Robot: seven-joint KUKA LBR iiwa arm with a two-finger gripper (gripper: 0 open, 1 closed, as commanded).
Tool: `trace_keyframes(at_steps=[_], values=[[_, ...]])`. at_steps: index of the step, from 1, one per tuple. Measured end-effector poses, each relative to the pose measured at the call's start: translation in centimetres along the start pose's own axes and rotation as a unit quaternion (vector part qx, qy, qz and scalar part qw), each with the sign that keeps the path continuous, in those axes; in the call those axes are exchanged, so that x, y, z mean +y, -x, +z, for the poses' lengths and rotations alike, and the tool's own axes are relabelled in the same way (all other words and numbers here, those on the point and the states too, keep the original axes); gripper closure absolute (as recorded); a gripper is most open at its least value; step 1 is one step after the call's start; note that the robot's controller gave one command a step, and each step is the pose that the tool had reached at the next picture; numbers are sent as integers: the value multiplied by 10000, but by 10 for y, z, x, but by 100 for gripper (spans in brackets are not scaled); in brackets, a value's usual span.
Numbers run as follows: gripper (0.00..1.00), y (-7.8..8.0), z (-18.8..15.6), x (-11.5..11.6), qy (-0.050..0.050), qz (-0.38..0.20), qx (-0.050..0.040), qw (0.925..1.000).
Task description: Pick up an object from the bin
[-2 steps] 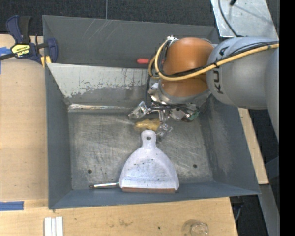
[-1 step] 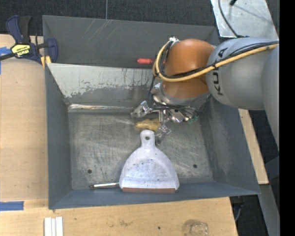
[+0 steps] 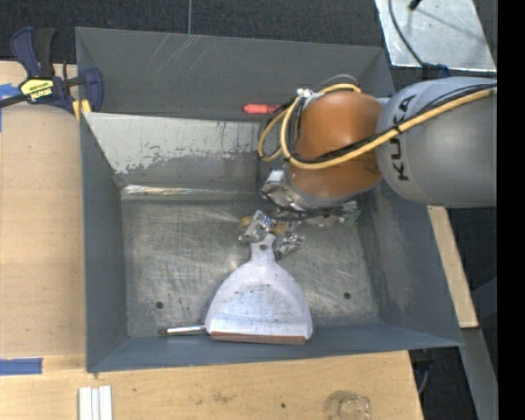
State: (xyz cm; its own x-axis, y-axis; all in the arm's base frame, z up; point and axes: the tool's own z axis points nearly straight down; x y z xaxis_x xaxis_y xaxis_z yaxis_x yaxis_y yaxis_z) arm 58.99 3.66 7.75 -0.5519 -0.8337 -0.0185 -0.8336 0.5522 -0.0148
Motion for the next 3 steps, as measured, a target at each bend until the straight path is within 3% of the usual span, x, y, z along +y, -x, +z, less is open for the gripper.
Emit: trace_keyframes(at_steps=[2, 3], values=[[100, 0, 0, 0, 2, 8, 1, 10000], [100, 9, -154, -6, 42, 92, 61, 9999]])
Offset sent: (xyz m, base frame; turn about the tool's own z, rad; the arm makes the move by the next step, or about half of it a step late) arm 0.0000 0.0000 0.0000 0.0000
